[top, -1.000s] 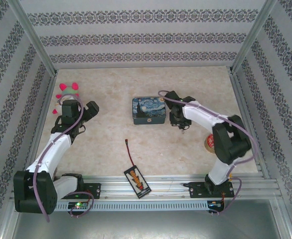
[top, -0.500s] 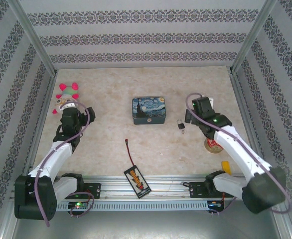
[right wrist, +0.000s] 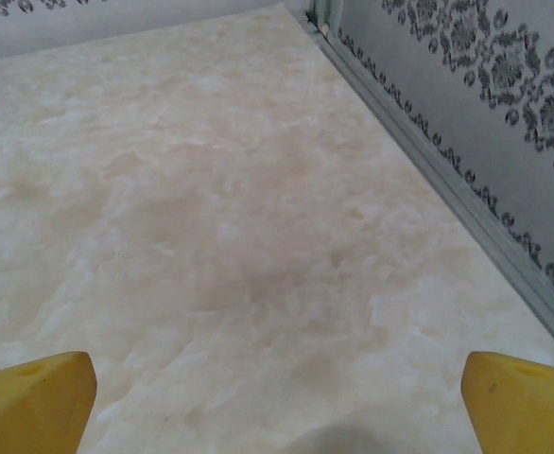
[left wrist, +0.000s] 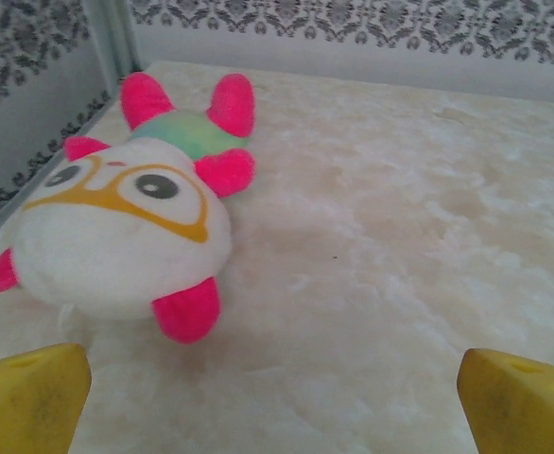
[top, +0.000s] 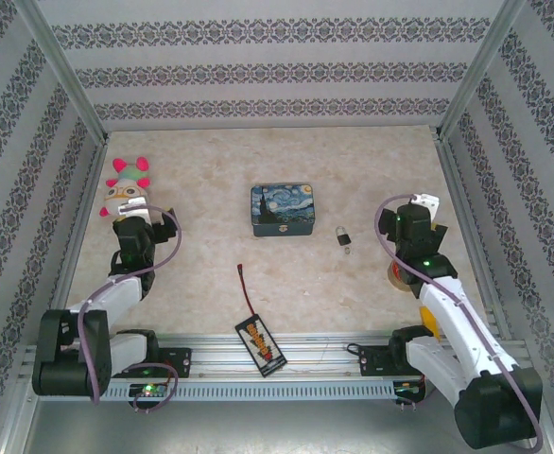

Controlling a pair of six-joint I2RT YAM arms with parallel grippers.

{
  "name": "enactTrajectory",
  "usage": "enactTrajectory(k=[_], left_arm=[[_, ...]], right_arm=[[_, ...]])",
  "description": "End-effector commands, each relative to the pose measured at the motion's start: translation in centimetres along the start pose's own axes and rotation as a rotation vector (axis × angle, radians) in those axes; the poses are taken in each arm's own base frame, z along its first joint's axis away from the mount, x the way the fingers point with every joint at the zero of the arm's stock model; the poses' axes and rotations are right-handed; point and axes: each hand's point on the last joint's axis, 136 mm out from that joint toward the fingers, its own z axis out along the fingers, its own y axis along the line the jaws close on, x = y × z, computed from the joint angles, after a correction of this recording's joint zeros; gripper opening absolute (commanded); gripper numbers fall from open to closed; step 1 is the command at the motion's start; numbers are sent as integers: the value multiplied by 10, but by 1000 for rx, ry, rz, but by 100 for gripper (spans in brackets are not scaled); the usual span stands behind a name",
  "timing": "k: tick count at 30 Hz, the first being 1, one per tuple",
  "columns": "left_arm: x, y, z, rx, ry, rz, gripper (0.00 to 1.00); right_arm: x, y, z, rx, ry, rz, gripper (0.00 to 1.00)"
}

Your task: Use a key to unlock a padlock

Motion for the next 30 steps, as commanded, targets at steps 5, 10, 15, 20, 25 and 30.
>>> enactTrajectory(k=[5,10,15,20,25,30], left_arm=[[-7,-29,8,188,-104,42,99],[8,-40,10,255,-150,42,99],[22,-52,18,323,-143,76,99],[27,-74,22,433,-83,137,99],[27,-65,38,370,-24,101,99],[27,-51,45,275,-3,79,99]], right_arm=[[-10,15,20,-67,-210,-76,98],[4,18,29,-97,-192,-69,98],[14,13,30,-113,-203,-29,98],[19,9,22,-138,-249,-9,98],[24,9,18,-189,-291,7,98],[23,13,16,-226,-321,-15,98]])
